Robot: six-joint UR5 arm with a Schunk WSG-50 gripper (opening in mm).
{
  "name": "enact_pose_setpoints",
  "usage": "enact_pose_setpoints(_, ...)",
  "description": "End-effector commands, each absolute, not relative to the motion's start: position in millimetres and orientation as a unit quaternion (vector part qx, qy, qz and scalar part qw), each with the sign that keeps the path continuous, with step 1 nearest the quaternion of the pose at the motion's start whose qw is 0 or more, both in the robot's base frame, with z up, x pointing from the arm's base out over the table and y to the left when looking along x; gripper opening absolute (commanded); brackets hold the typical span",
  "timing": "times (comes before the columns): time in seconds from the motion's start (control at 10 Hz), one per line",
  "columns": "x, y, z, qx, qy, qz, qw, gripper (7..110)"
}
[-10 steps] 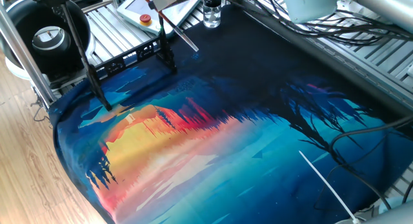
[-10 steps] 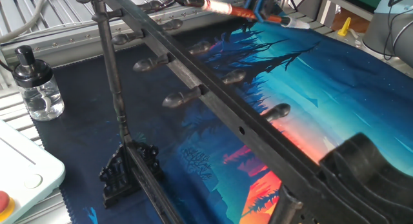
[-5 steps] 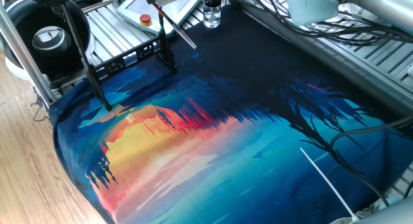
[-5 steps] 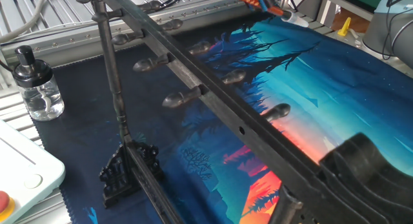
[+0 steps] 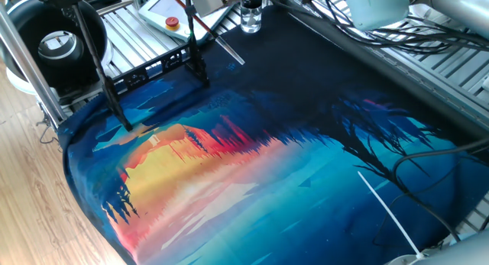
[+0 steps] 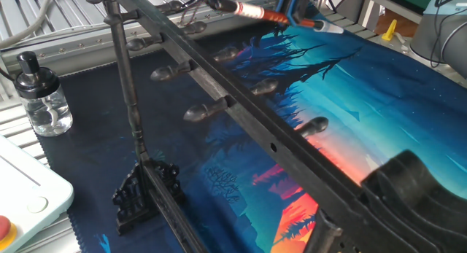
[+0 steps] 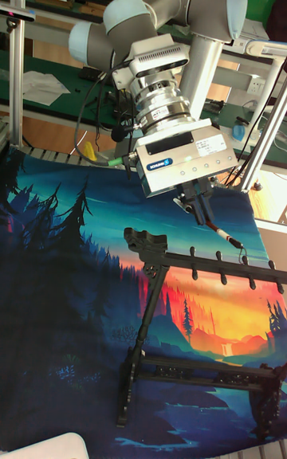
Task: Place the brush on the pen rack
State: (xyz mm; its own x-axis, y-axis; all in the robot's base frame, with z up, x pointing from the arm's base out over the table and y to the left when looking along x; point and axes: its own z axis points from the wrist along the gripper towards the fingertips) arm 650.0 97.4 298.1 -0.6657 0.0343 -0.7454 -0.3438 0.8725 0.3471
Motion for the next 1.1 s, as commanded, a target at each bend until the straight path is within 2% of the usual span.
enact_pose_setpoints(0.0, 647.7, 101.5, 301.6, -0.082, 0.877, 0.26, 0.395, 7)
enact_pose_setpoints(0.4, 648.5, 107.1, 309.6, -0.08, 0.875, 0.268, 0.396, 7)
enact_pose_setpoints(1.0, 652.6, 104.4, 301.2, -0.077, 0.879, 0.269, 0.387, 7)
